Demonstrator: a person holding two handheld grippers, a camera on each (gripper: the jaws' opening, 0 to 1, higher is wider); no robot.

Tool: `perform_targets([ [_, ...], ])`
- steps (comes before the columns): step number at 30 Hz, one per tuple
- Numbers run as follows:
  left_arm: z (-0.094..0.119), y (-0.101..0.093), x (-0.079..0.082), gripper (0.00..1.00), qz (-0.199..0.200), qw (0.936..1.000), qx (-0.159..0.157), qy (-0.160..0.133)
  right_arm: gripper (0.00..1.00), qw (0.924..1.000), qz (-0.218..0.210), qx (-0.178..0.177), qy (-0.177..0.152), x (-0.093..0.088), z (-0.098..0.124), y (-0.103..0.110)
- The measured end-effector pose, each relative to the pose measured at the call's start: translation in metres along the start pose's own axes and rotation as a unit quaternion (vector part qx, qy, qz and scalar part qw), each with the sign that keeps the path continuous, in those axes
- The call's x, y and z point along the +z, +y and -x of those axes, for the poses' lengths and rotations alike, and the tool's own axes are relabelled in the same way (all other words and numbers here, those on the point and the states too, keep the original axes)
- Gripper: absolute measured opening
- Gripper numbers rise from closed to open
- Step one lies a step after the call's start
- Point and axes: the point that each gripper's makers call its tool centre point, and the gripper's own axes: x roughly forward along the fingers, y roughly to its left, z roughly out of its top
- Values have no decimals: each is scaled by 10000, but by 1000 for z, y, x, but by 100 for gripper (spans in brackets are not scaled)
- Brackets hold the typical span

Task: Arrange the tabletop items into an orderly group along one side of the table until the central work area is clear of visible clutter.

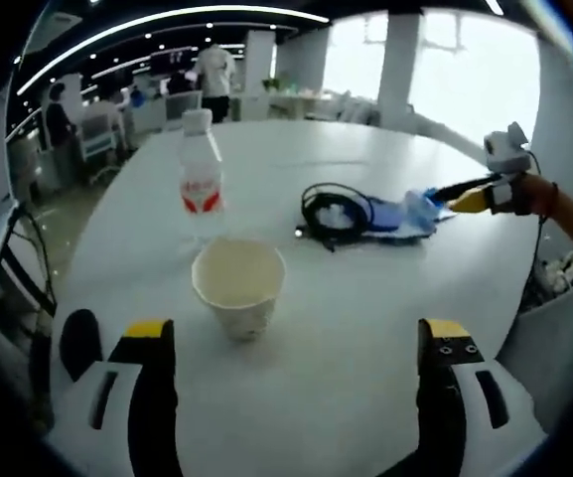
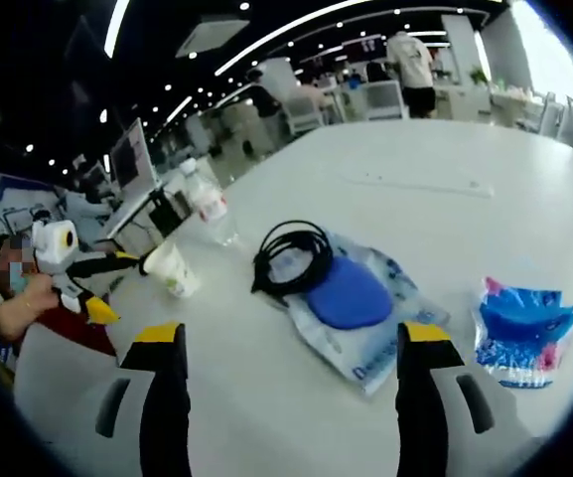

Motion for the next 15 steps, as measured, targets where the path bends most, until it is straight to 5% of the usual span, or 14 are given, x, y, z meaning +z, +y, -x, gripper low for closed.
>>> perform_targets([
  [8, 2, -13, 4, 97, 154, 9998, -151, -35, 82, 9999, 4, -67, 144, 9, -21, -5],
  [15, 3, -14, 3, 96, 49, 10000, 36, 31, 79, 9991, -73, -223, 342, 6, -40, -15],
])
